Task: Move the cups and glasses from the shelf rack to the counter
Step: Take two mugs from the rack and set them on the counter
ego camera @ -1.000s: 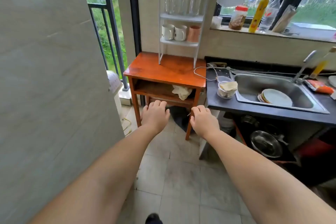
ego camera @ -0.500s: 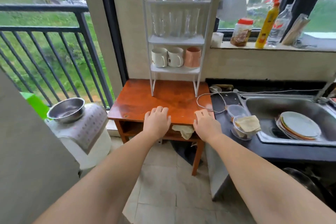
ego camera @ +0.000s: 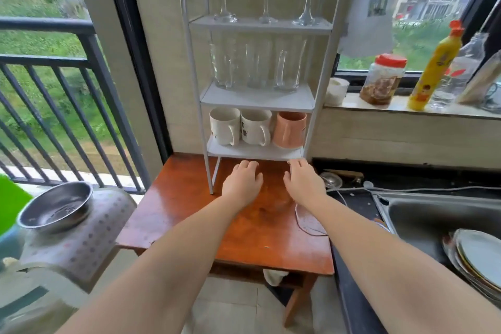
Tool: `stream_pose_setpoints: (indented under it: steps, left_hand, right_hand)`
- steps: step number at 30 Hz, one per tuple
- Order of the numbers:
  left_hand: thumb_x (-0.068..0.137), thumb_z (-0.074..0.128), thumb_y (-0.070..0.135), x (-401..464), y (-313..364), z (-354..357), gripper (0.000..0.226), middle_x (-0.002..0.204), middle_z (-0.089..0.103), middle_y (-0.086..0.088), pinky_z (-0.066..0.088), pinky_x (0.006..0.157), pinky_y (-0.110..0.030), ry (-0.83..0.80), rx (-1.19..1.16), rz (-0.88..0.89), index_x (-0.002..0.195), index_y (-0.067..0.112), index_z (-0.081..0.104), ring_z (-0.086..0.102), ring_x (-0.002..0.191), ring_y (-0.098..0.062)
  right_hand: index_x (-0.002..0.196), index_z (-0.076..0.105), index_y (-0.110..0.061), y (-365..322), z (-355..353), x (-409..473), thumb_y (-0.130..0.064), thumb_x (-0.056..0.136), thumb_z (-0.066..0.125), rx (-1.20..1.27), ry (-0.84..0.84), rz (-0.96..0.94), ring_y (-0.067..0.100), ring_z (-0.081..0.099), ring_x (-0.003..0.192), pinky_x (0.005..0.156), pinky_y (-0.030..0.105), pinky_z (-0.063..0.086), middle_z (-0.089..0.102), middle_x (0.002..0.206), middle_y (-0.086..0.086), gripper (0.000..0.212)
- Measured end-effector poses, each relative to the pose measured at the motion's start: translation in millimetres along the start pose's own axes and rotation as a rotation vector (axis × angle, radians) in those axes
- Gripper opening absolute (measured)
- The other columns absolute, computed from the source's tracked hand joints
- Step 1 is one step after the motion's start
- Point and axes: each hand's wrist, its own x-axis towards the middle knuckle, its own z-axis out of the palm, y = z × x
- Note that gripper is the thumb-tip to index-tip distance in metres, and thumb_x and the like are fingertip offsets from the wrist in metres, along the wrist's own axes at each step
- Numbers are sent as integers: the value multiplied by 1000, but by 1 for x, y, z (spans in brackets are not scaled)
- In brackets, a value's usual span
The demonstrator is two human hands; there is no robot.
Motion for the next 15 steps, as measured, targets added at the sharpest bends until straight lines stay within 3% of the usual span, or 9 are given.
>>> stream_pose_setpoints:
  steps: [5, 9, 13, 15]
  left_hand:
    - [98, 41, 27, 66, 18, 6, 48, 147, 43, -10, 42, 104, -41, -6, -311, -171, 144, 13, 38, 46, 131, -29]
    - [99, 40, 24, 107, 28, 7, 46, 142, 48, -13, 40, 102, -35, -35, -539, -275, 143, 9, 39, 48, 128, -30]
    - [99, 38, 29, 125, 28, 13, 34, 98, 63, -3, 44, 68, -29, -131, -910, -370, 124, 12, 54, 58, 87, -22]
    - [100, 37, 31, 129, 28, 16, 31, 86, 64, -1, 41, 60, -26, -142, -1034, -417, 114, 12, 57, 58, 74, -17]
  right_hand:
    - [141, 35, -7, -7, 2, 60, -20, 96, 44, 325, 4, 124, 36, 51, 119, 93, 42, 46, 45, 137, 16, 48]
    - [123, 49, -3, -13, 7, 95, -17, 95, 45, 673, 74, 254, 29, 59, 100, 77, 29, 42, 55, 105, 8, 31]
    - [118, 49, -9, -17, 15, 118, -33, 97, 41, 914, 24, 466, 26, 62, 93, 87, 44, 55, 61, 101, 8, 33]
    - [123, 48, -11, -16, 17, 124, -41, 98, 36, 996, -8, 532, 28, 64, 98, 86, 42, 56, 62, 108, 9, 41]
